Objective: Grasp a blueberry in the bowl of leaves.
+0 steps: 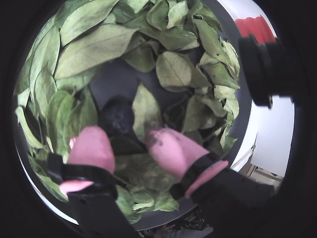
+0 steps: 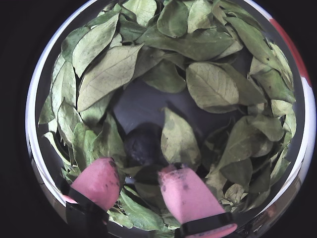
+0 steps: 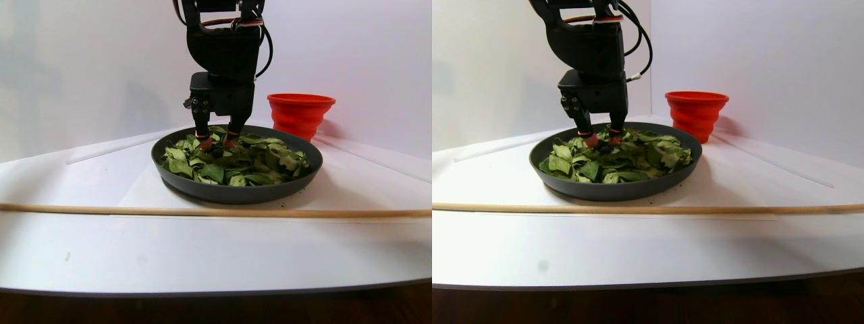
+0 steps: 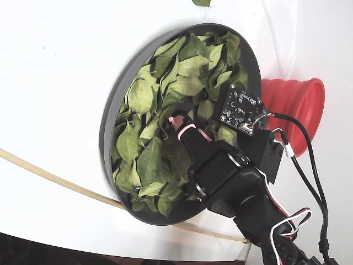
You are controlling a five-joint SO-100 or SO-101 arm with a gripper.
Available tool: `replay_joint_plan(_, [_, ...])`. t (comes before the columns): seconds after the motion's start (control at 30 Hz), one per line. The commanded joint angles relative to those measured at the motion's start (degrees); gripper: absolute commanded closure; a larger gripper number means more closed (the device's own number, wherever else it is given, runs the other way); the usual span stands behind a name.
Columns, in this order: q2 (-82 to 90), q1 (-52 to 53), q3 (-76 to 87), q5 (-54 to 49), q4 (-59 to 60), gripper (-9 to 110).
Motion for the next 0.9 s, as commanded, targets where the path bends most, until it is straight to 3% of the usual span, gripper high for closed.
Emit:
replay_joint_plan(0.0, [0.4,-0.2,-3.1,-0.2,-1.3,85])
replay_joint_plan(0.87, [-5.4,-0.8,-6.1,1.1,-6.5,85])
